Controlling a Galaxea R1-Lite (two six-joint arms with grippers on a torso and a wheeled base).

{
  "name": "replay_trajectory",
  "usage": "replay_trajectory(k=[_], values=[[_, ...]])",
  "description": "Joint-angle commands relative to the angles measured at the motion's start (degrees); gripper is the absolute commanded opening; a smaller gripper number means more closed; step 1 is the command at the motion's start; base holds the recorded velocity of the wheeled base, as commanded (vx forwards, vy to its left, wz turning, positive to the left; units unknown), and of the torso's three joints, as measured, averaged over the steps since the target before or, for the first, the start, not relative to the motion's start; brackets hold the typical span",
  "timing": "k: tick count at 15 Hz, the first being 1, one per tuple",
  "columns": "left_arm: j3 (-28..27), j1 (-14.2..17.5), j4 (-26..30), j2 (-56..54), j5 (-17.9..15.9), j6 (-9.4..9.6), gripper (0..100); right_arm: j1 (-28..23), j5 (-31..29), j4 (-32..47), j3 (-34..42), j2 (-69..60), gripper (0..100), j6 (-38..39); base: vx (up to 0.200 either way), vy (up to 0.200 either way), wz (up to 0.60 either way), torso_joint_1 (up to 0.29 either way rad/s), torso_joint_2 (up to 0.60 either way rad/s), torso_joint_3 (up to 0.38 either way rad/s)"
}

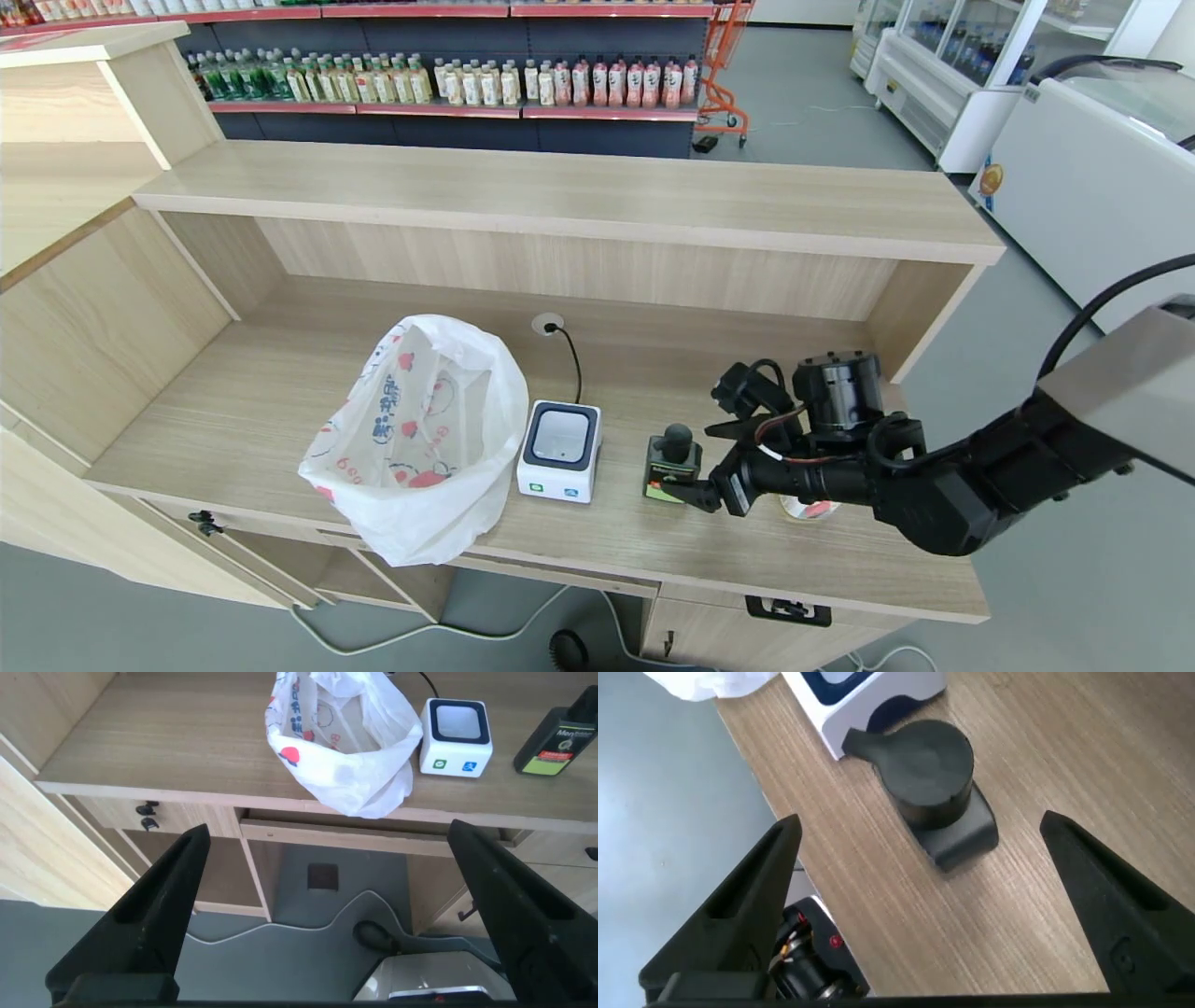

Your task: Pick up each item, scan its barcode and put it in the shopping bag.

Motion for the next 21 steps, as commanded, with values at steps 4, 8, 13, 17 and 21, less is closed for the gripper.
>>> replay_trajectory(k=[4,8,13,17,21], values=[[0.0,0.0,0.06,0.06,-0.02,-0.01,100,1.75,-0.09,-1.06,-6.25,7.46,100,-0.37,0.0,0.0,0.0,0.0,0.0,0.0],[0.0,0.0,-0.03,0.06,-0.02,-0.01,100,1.75,-0.18,-0.53,-9.59,11.68,100,-2.92,0.0,0.0,0.0,0.0,0.0,0.0],[0.0,0.0,-0.03,-0.02,-0.02,-0.01,100,2.9,-0.53,-0.53,-15.65,15.99,100,-3.18,0.0,0.0,0.0,0.0,0.0,0.0],[0.0,0.0,-0.03,-0.02,-0.02,-0.01,100,2.72,-0.53,3.42,-19.52,17.57,100,-6.34,0.0,0.0,0.0,0.0,0.0,0.0],[0.0,0.0,-0.03,0.06,-0.02,-0.01,100,2.54,-0.36,5.0,-20.58,16.08,0,-8.28,0.0,0.0,0.0,0.0,0.0,0.0]])
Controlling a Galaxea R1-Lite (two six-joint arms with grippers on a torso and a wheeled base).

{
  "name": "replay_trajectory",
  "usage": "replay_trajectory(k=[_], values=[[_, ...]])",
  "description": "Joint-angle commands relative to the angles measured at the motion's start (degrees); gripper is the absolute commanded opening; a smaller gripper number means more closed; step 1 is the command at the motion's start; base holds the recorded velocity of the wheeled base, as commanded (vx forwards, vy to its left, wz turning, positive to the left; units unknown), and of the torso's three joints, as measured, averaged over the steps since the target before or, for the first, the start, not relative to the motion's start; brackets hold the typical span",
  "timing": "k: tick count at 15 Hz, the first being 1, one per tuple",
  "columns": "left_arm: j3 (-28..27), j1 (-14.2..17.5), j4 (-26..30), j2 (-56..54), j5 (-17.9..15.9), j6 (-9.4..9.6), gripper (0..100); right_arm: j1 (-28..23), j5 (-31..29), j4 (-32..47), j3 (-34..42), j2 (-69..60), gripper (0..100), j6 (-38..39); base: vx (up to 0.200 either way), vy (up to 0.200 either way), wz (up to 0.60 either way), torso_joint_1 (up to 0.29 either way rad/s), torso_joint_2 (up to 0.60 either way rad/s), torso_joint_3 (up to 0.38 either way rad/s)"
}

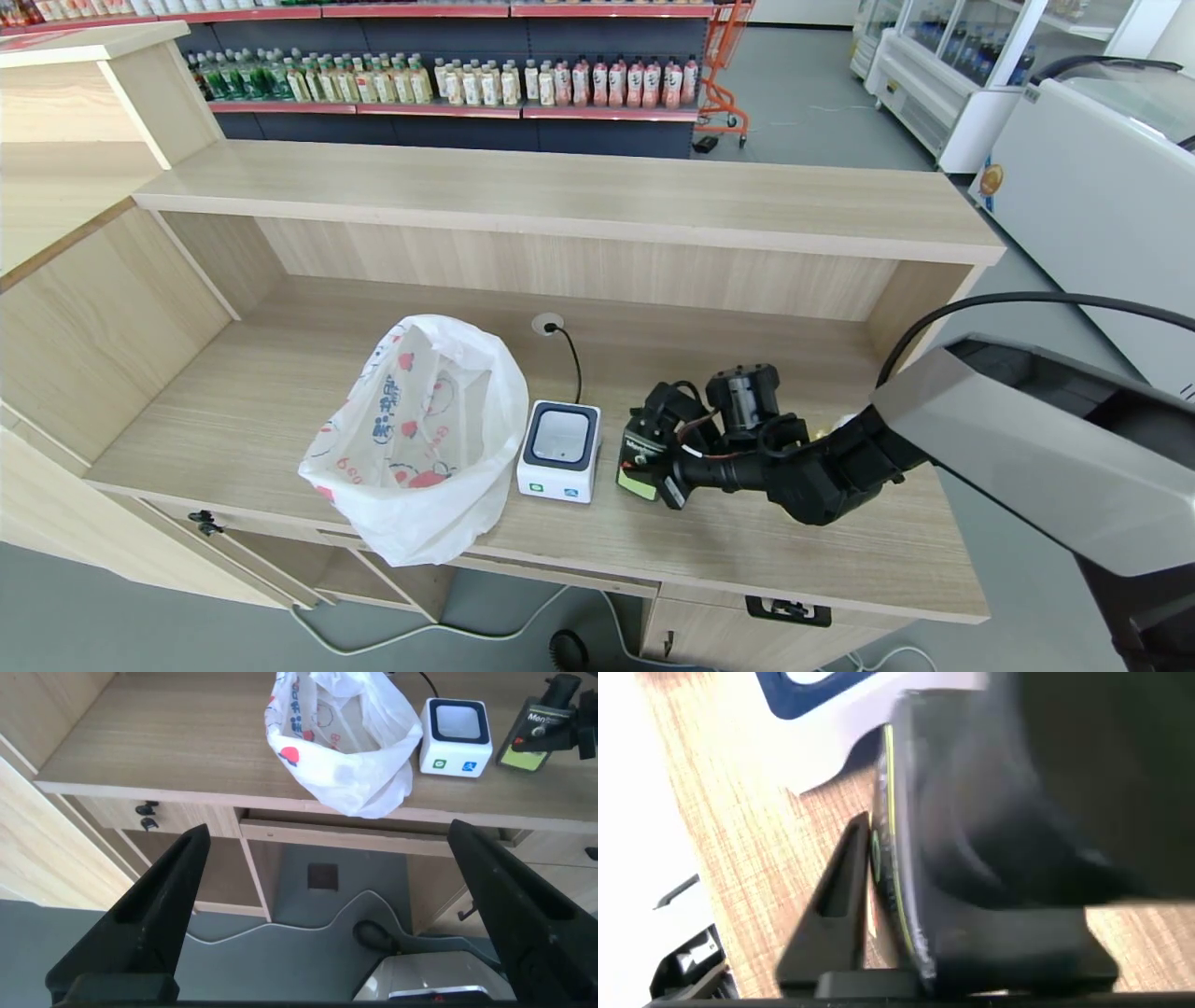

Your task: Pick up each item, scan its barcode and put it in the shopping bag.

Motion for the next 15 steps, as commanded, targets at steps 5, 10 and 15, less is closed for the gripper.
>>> replay_trajectory(k=[5,10,15], values=[[0.0,0.0,-0.03,-0.02,0.0,-0.01,100,-1.59,0.53,-0.07,1.75,-7.7,0,5.55,0.0,0.0,0.0,0.0,0.0,0.0],[0.0,0.0,-0.03,0.06,0.0,-0.01,100,-0.72,0.27,3.01,1.14,-18.77,0,17.15,0.0,0.0,0.0,0.0,0.0,0.0],[0.0,0.0,-0.03,0.06,0.0,-0.01,100,-5.81,-10.19,17.42,4.04,-31.87,0,21.81,0.0,0.0,0.0,0.0,0.0,0.0]])
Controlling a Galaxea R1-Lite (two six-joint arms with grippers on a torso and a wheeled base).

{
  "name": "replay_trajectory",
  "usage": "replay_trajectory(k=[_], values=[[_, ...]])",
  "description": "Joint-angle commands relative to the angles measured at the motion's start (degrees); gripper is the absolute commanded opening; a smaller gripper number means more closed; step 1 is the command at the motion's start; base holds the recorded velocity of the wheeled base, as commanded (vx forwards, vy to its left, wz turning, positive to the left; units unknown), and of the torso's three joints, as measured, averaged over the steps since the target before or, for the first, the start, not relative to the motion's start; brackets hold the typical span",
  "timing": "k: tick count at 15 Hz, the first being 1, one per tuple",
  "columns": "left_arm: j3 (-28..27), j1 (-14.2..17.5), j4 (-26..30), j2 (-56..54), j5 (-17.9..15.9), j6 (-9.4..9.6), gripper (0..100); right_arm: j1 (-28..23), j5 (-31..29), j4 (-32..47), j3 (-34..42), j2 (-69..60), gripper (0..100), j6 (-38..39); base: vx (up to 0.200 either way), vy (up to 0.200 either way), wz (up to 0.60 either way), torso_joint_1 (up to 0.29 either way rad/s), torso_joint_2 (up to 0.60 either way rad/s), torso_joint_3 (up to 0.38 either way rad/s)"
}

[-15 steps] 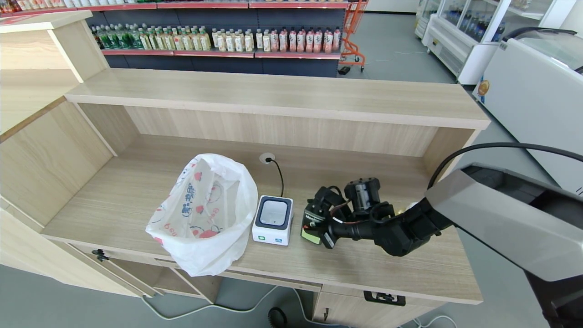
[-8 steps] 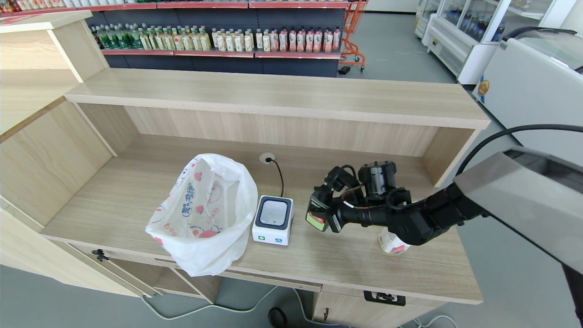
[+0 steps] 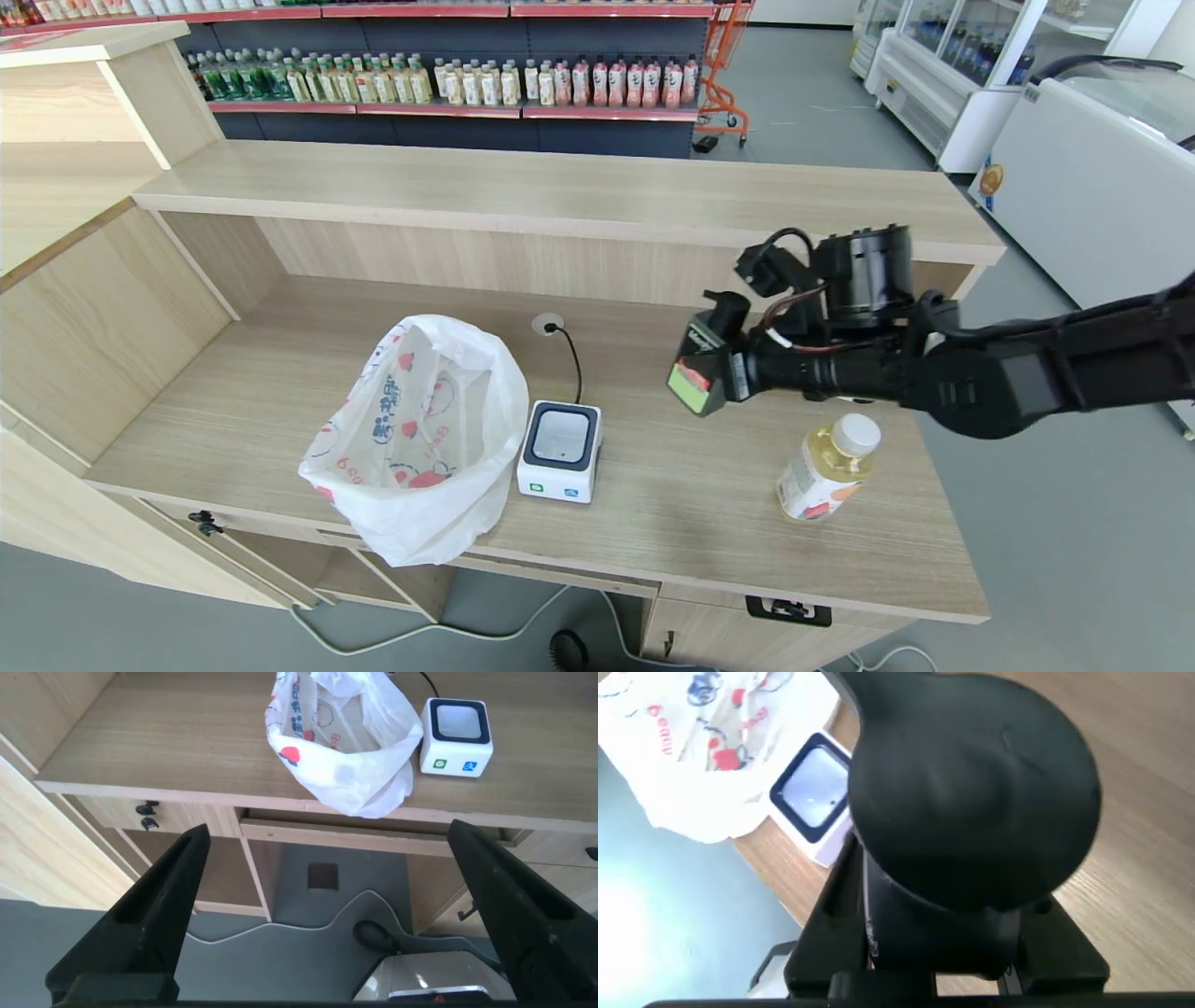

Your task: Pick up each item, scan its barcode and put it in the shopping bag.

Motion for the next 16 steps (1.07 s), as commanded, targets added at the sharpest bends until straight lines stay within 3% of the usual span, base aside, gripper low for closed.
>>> replay_trajectory(k=[1,5,7,10,12,14,15,16], values=[[0.0,0.0,-0.03,-0.02,0.0,-0.01,100,-4.17,-1.27,1.31,2.67,-7.52,0,1.37,0.0,0.0,0.0,0.0,0.0,0.0],[0.0,0.0,0.06,0.06,0.0,-0.01,100,-4.17,-0.83,-1.59,3.2,-15.34,0,1.9,0.0,0.0,0.0,0.0,0.0,0.0],[0.0,0.0,-0.03,-0.02,0.0,-0.01,100,-3.64,1.02,-1.15,2.93,-20.35,0,-1.61,0.0,0.0,0.0,0.0,0.0,0.0],[0.0,0.0,-0.03,-0.02,0.0,-0.01,100,-1.18,10.07,4.56,10.05,-34.06,0,-35.63,0.0,0.0,0.0,0.0,0.0,0.0],[0.0,0.0,-0.03,-0.02,0.0,-0.01,100,-1.27,15.43,14.58,16.29,-41.1,0,-62.52,0.0,0.0,0.0,0.0,0.0,0.0],[0.0,0.0,-0.03,-0.02,0.0,-0.01,100,-1.18,23.43,28.29,18.14,-42.5,0,-89.86,0.0,0.0,0.0,0.0,0.0,0.0],[0.0,0.0,-0.03,-0.02,0.0,-0.01,100,-1.18,24.57,32.95,17.87,-41.54,0,-100.14,0.0,0.0,0.0,0.0,0.0,0.0],[0.0,0.0,-0.03,-0.02,0.0,-0.01,100,-1.1,24.49,35.76,16.56,-38.99,0,-120.44,0.0,0.0,0.0,0.0,0.0,0.0]])
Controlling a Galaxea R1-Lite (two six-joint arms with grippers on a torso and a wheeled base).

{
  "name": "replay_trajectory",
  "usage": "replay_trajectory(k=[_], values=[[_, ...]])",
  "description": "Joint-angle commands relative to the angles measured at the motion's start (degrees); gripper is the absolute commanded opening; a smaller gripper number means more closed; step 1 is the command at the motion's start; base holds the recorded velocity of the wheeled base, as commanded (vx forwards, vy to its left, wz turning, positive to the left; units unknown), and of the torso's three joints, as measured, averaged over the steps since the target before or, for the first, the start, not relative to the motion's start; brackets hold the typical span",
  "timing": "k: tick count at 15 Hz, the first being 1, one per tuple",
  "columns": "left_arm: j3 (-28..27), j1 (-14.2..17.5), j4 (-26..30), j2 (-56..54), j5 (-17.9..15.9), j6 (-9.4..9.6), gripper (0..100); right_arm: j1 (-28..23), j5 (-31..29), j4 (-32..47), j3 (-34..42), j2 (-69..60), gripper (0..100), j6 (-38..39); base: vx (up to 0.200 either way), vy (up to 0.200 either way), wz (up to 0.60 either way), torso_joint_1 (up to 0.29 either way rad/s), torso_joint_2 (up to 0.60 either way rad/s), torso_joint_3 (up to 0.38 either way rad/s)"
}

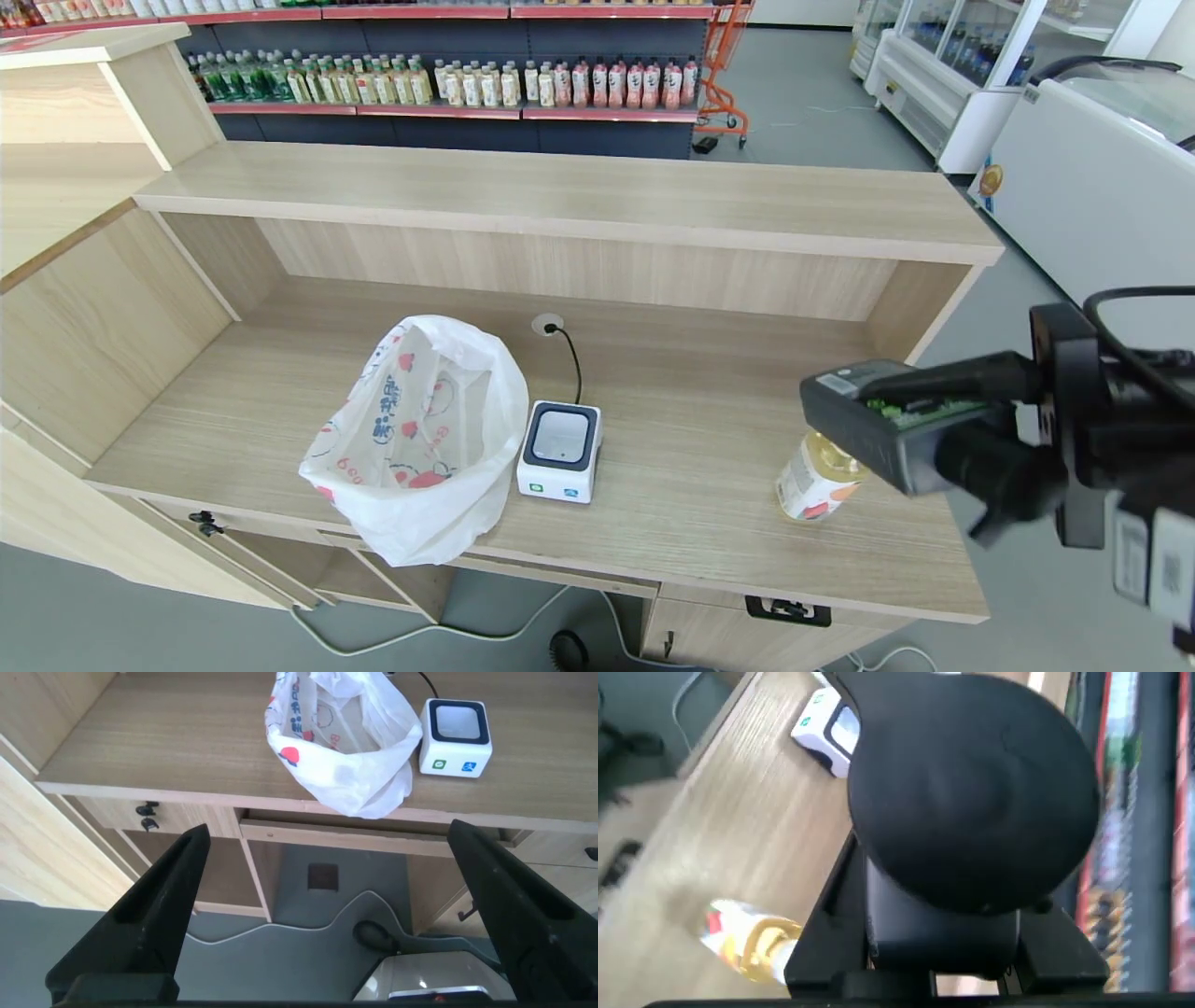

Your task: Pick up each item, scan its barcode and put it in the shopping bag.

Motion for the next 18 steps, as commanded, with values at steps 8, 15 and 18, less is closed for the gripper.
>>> replay_trajectory(k=[8,15,18], values=[[0.0,0.02,0.06,-0.02,-0.02,0.01,100,20.86,4.25,-13.68,5.99,-4.6,0,-53.75,0.0,0.0,0.0,0.0,0.0,0.0],[0.0,0.02,0.06,-0.02,-0.02,0.01,100,25.52,4.25,-26.42,13.29,-4.78,0,-59.11,0.0,0.0,0.0,0.0,0.0,0.0],[0.0,0.02,-0.03,-0.02,-0.02,0.01,100,25.52,4.34,-26.25,13.38,-8.29,0,-59.29,0.0,0.0,0.0,0.0,0.0,0.0]])
